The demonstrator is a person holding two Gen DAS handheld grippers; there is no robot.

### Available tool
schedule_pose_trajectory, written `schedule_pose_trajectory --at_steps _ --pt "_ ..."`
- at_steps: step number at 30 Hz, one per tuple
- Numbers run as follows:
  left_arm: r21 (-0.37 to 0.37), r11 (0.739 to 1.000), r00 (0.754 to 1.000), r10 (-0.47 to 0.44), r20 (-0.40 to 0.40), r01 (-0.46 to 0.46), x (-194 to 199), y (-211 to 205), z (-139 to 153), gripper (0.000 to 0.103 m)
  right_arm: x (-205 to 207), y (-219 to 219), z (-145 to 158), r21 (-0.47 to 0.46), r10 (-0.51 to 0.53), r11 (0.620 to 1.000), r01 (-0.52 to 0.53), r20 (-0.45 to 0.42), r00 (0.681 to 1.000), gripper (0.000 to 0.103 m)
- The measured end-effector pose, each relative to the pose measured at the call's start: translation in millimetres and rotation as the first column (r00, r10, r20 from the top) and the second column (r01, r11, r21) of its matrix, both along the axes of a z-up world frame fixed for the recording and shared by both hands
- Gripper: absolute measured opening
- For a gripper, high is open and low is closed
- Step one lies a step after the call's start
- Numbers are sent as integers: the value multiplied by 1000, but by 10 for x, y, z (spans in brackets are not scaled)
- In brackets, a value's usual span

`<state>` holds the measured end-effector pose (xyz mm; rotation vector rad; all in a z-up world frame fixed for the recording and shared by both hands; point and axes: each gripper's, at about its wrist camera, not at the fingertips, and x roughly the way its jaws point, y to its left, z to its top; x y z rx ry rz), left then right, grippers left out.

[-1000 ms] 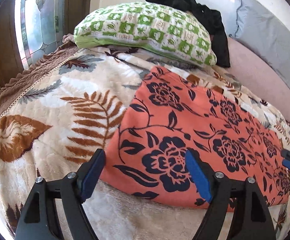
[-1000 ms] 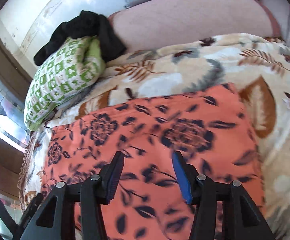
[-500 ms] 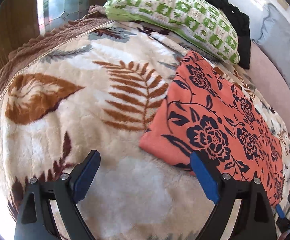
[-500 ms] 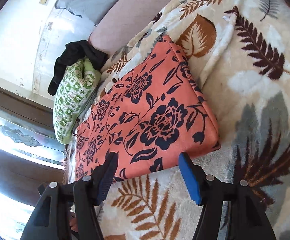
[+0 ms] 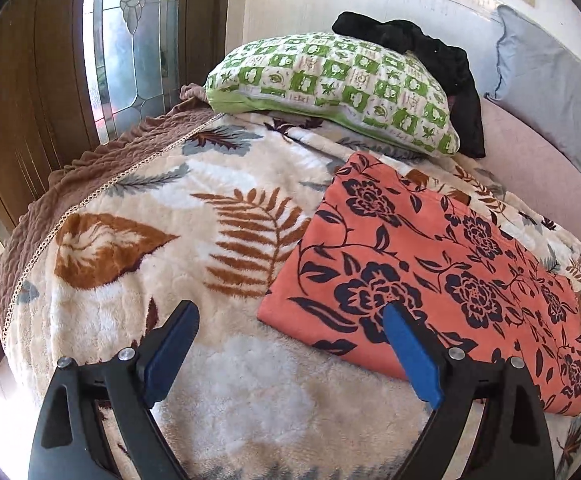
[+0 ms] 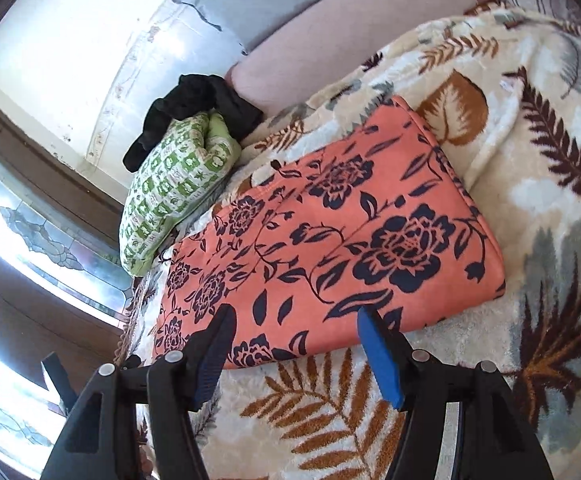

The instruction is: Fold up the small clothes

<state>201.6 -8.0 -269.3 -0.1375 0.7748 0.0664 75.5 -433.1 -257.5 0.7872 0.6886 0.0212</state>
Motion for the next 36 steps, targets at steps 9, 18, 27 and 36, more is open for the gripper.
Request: schedule_pose_trajectory --at_steps 9,18,27,36 --pt "91 994 997 -67 29 64 166 -313 45 93 246 127 146 -187 -13 982 27 71 997 62" --pt "130 975 981 -189 45 181 181 -614 76 93 496 189 -11 -218 -2 976 6 20 1000 38" --pt "152 959 971 -236 -27 238 254 -821 -104 93 652 216 -374 -193 34 979 -63 -149 988 37" --pt "178 942 949 -249 -191 283 439 -904 -509 96 632 213 -386 -185 39 980 -66 -148 988 37"
